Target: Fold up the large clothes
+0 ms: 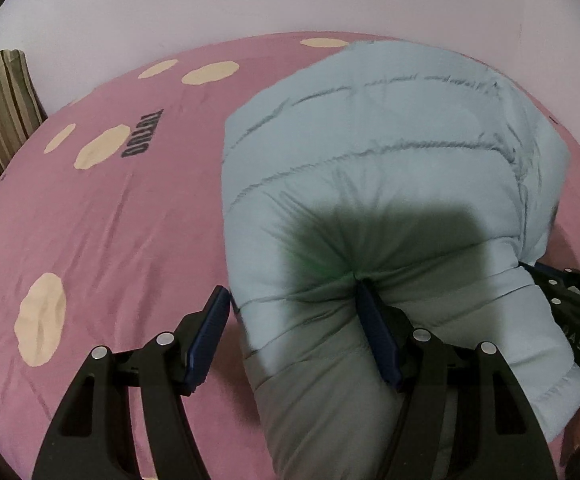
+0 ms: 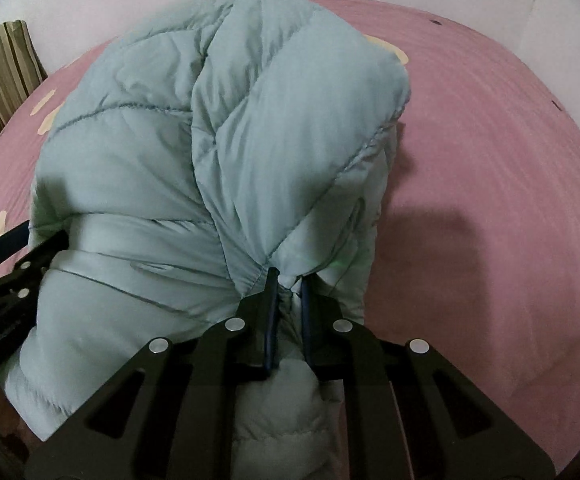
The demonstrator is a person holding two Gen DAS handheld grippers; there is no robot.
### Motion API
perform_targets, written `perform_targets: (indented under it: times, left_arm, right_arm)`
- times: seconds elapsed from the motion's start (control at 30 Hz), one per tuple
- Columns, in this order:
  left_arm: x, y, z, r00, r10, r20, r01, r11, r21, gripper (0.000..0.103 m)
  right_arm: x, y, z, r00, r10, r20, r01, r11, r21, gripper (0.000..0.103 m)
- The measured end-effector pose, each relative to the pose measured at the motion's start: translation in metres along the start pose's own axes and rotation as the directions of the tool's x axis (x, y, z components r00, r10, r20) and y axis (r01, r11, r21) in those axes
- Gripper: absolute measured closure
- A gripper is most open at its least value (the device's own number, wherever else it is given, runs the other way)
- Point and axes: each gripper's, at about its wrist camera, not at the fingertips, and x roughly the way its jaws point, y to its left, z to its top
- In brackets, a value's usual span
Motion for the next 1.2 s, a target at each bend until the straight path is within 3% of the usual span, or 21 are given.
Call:
perform_targets:
  times: [0.83, 0.93, 1.03, 1.2]
  left_arm:
    - [-0.006, -0.003, 0.001, 0.999, 0.029, 0.023, -0.030, 1.000, 0.006, 0.037]
    - [-0.012, -0.002, 0.003, 0.999, 0.033, 0.024, -0.033, 0.999, 0.007, 0.037]
    - [-0.021, -0.001, 0.005, 0.999, 0.035, 0.027, -0.036, 0.999, 0.011, 0.037]
    - [-0.043, 0.009, 0.015, 0.998, 0.019, 0.065, -0.018, 1.000, -0.022, 0.037]
  right_arm:
    - [-0.020, 0.001, -0.026, 0.997, -0.022, 0.076, 0.021, 1.000, 0.019, 0.090]
    - [-0.029, 0.001, -0.028, 0.996, -0.032, 0.084, 0.031, 0.999, 0.018, 0.084]
    - [-0.039, -0.003, -0.028, 0.994, -0.058, 0.095, 0.057, 0.998, 0.021, 0.070]
    - [-0.068, -0.006, -0.027, 0.989, -0.057, 0.137, 0.053, 0.998, 0.031, 0.069]
